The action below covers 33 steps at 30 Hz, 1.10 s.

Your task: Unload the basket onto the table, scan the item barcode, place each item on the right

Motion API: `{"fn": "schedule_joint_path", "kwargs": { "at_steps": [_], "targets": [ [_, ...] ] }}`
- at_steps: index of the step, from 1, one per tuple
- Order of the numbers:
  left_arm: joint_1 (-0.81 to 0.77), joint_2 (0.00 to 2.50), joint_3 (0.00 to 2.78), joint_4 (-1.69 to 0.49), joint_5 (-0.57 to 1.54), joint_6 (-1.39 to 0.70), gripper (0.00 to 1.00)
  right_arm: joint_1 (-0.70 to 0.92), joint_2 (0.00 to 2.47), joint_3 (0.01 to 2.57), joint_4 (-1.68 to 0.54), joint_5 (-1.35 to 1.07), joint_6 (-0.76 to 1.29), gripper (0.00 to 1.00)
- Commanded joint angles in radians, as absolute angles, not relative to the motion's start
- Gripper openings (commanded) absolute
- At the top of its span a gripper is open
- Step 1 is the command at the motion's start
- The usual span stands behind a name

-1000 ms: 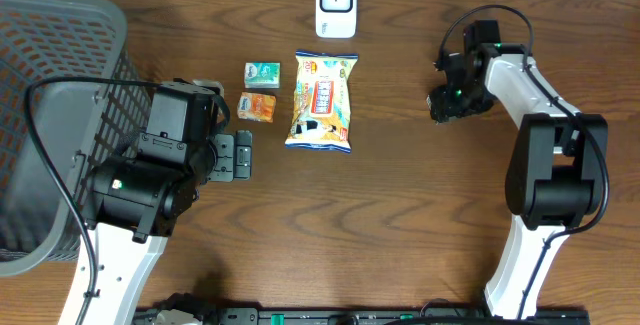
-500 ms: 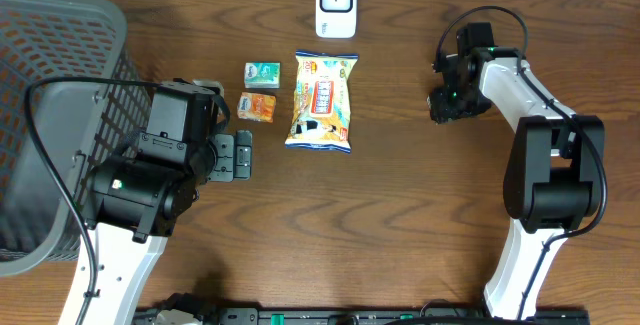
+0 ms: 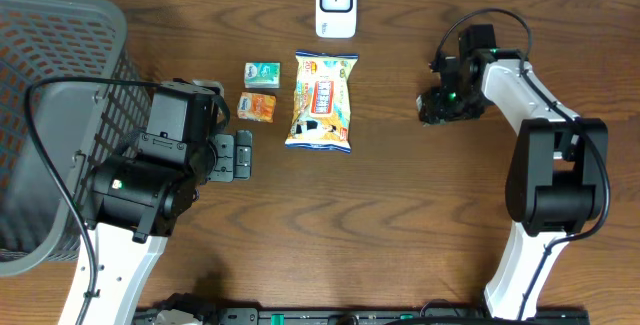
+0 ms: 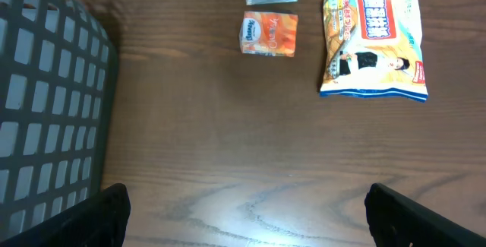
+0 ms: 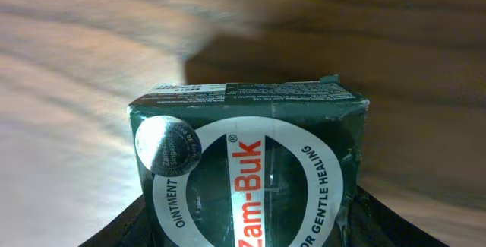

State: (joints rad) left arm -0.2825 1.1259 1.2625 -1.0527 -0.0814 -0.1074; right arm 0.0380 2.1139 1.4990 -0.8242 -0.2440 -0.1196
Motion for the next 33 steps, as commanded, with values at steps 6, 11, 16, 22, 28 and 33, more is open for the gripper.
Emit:
{"fn": "schedule_joint_path", "kwargs": {
  "at_steps": [6,11,16,22,28,33],
  "targets": [
    [-0.283,1.129,1.275,-1.058,-0.088,-0.107,0.98,0.047,1.995,1.479,-0.821,-0.675,-0.101,0.54],
    [-0.283,1.129,1.275,-1.058,-0.088,-0.107,0.98,0.047,1.981,1.479,-0.82,-0.986,-0.101,0.54],
    [-0.283,1.129,1.275,-1.058,-0.088,-0.107,0.98,0.048,1.981,1.479,-0.817,-1.228,-0.102,0.53],
    [-0.283,1.129,1.275,-1.058,-0.088,-0.107,0.98,0.061,1.981,1.479,-0.802,-1.377,-0.101,0.53],
    [-0.283,1.129,1.275,-1.058,-0.088,-0.107,0.98,0.096,1.981,1.479,-0.76,-1.505,-0.1,0.55],
    [-0.283,1.129,1.275,-1.058,-0.088,-0.107,0.98,0.129,1.981,1.479,-0.694,-1.509,-0.022,0.55]
  ]
}}
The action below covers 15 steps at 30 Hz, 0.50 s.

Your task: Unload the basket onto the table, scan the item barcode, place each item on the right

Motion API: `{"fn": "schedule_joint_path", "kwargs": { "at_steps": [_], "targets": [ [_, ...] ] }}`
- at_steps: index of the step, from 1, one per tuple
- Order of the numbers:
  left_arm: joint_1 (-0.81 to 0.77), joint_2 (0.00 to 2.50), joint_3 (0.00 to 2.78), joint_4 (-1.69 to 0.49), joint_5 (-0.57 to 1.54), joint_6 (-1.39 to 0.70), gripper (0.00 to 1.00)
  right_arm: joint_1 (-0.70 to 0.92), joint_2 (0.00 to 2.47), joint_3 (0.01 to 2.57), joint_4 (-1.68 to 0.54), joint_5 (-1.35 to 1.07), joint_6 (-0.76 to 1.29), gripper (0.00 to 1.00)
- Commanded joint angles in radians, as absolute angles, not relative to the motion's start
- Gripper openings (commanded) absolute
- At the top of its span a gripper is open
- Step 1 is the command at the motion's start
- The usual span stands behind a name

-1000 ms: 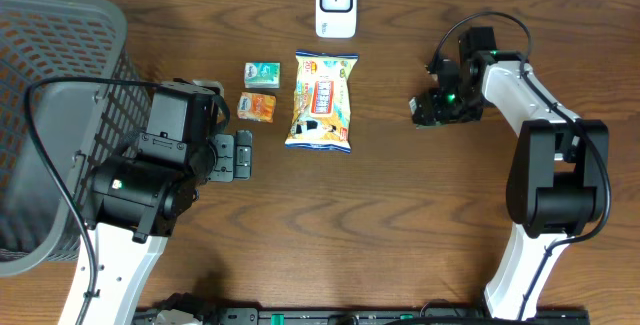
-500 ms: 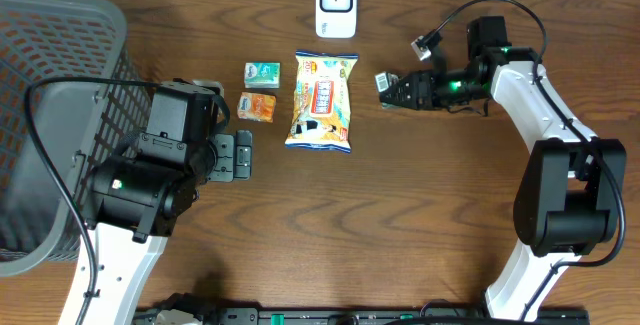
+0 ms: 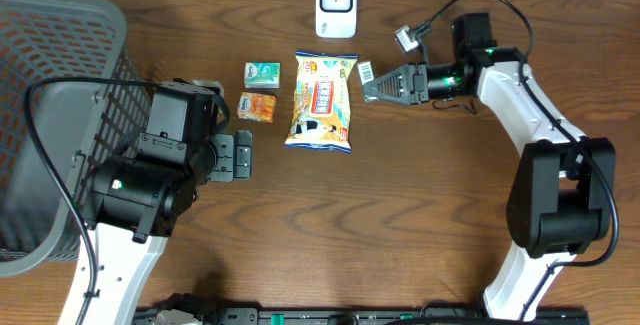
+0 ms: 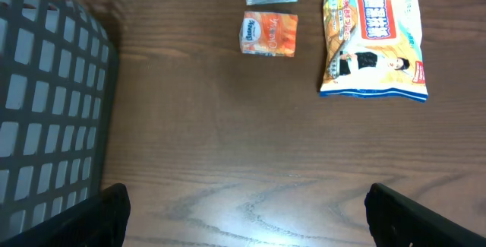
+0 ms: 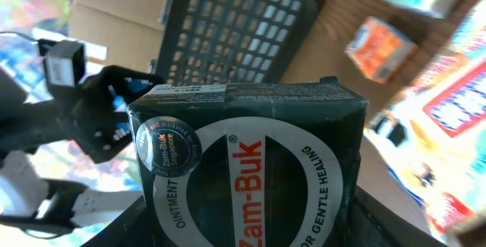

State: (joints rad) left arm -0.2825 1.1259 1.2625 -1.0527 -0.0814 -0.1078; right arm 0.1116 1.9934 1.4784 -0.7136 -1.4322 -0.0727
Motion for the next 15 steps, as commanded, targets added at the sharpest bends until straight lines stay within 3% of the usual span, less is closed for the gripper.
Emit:
{"fn": "schedule_joint_path", "kwargs": {
  "at_steps": [1,15],
  "targets": [
    [-0.283,1.129,1.275,-1.058,-0.088,-0.107,0.98,0.134,1.981,1.479,-0.675,-1.504,-0.013,0.54],
    [-0.283,1.129,1.275,-1.058,-0.088,-0.107,0.98,0.179,1.981,1.479,-0.564,-1.408,0.109,0.55]
  ]
}}
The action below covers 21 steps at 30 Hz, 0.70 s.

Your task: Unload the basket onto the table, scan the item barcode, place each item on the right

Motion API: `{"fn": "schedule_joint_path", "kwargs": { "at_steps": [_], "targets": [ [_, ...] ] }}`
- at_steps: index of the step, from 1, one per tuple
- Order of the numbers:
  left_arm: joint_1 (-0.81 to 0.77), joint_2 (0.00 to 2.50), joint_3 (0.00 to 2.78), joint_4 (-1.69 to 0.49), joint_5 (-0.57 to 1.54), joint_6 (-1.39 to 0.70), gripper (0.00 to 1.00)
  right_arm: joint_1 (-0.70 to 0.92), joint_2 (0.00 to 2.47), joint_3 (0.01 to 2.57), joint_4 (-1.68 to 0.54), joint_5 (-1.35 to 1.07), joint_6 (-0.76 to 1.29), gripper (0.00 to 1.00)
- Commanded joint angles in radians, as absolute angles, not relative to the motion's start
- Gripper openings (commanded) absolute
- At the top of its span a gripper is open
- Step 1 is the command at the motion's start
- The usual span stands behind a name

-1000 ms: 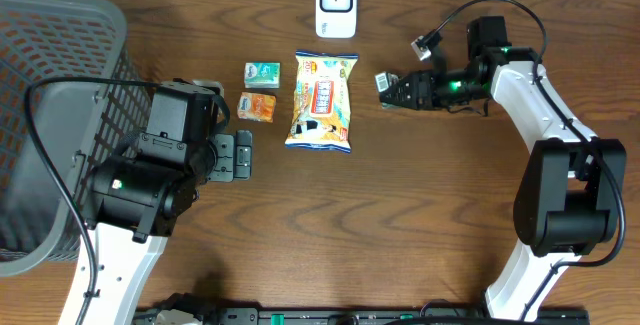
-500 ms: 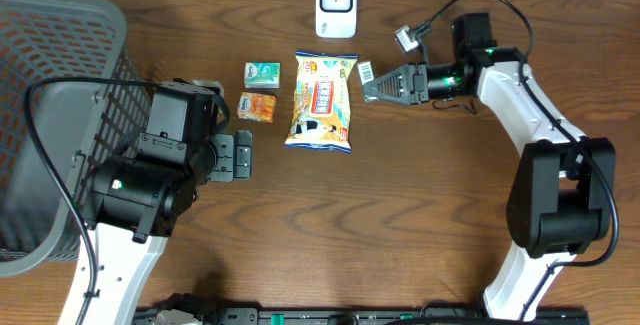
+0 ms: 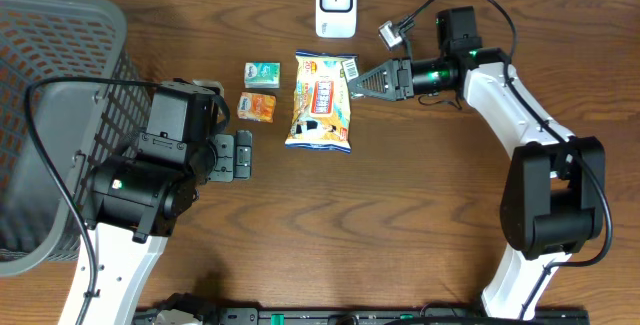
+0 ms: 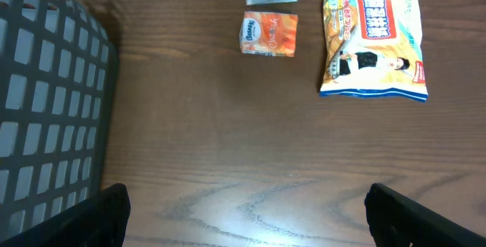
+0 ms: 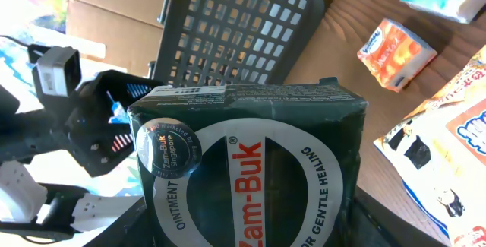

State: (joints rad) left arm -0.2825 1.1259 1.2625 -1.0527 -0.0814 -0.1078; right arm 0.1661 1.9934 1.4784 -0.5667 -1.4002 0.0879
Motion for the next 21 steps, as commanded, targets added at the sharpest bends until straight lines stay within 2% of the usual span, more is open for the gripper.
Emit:
{"fn": "schedule_joint_path", "kwargs": {
  "at_steps": [1,15,21],
  "targets": [
    [-0.283,1.129,1.275,-1.058,-0.088,-0.107,0.98,0.18,1.981,1.479,-0.564,-1.408,0.109,0.55],
    [-0.283,1.129,1.275,-1.058,-0.088,-0.107,0.98,0.183,1.981,1.479,-0.564,-1.4,0.108,0.55],
    [-0.283,1.129,1.275,-1.058,-0.088,-0.107,0.98,0.185,1.981,1.479,-0.565,-1.327,0.121,0.53]
  ]
}}
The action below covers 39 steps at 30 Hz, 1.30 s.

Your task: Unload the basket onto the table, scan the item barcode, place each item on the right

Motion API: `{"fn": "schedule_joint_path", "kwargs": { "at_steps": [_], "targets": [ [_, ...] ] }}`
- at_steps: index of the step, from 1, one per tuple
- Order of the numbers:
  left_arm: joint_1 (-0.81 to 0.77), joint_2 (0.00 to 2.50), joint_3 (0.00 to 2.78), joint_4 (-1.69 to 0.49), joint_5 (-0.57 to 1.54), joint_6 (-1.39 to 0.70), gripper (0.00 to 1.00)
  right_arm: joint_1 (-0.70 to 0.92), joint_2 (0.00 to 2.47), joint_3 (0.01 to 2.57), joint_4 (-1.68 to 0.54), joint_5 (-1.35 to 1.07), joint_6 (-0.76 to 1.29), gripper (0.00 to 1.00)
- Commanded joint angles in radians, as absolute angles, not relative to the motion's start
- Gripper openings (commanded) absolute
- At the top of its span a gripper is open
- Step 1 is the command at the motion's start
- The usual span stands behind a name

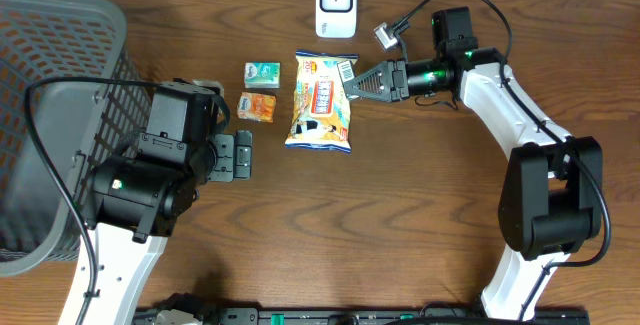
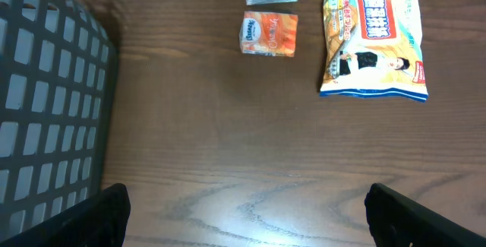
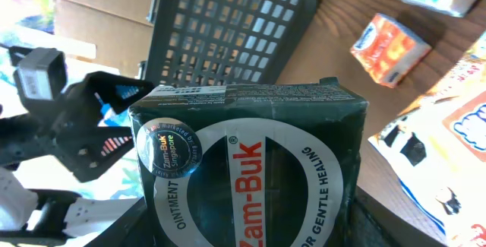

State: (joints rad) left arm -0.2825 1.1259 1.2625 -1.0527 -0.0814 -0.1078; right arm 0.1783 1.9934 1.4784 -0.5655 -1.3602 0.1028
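Observation:
The item is a dark green Zam-Buk ointment box point(image 3: 247, 175), and my right gripper point(image 1: 357, 79) is shut on it, one finger on each side. Overhead, the box point(image 1: 349, 76) hangs by the upper right corner of the snack bag point(image 1: 321, 101), pointing left. The white barcode scanner point(image 1: 336, 5) stands at the table's far edge, beyond the box. My left gripper point(image 2: 247, 224) is open over bare wood, left of the packets, its fingertips point(image 2: 106, 216) wide apart.
A teal packet point(image 1: 262, 73) and an orange packet point(image 1: 260, 107) lie left of the snack bag. A large grey mesh basket point(image 1: 50, 75) fills the left side. The left arm's body point(image 1: 150, 180) sits beside the basket.
My right gripper has shifted slightly further left with the box, which now hangs by the snack bag's upper right corner. The left arm has not moved.
My right gripper first held the box low over the table at the right side. Then it was raised and turned to point left, right of the snack bag. It has since moved leftward, reaching the bag's corner below the scanner. The left arm stayed still.

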Motion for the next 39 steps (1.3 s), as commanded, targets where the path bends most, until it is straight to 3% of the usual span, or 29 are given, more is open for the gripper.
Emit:
{"fn": "schedule_joint_path", "kwargs": {
  "at_steps": [1,12,21,28,34,39],
  "targets": [
    [-0.283,1.129,1.275,-1.058,-0.088,-0.107,0.98,0.187,1.981,1.479,-0.565,-1.281,0.146,0.52],
    [-0.283,1.129,1.275,-1.058,-0.088,-0.107,0.98,0.269,1.98,1.481,-0.503,-0.539,0.201,0.53],
    [-0.283,1.129,1.275,-1.058,-0.088,-0.107,0.98,0.342,1.981,1.504,-0.556,0.339,0.125,0.54],
    [-0.283,1.129,1.275,-1.058,-0.088,-0.107,0.98,0.354,1.982,1.473,-0.682,0.42,0.115,0.55],
    [-0.283,1.129,1.275,-1.058,-0.088,-0.107,0.98,0.354,1.982,1.371,-0.66,0.437,0.115,0.57],
    [-0.283,1.129,1.275,-1.058,-0.088,-0.107,0.98,0.355,1.982,1.32,-0.642,0.645,0.125,0.58]
  ]
}}
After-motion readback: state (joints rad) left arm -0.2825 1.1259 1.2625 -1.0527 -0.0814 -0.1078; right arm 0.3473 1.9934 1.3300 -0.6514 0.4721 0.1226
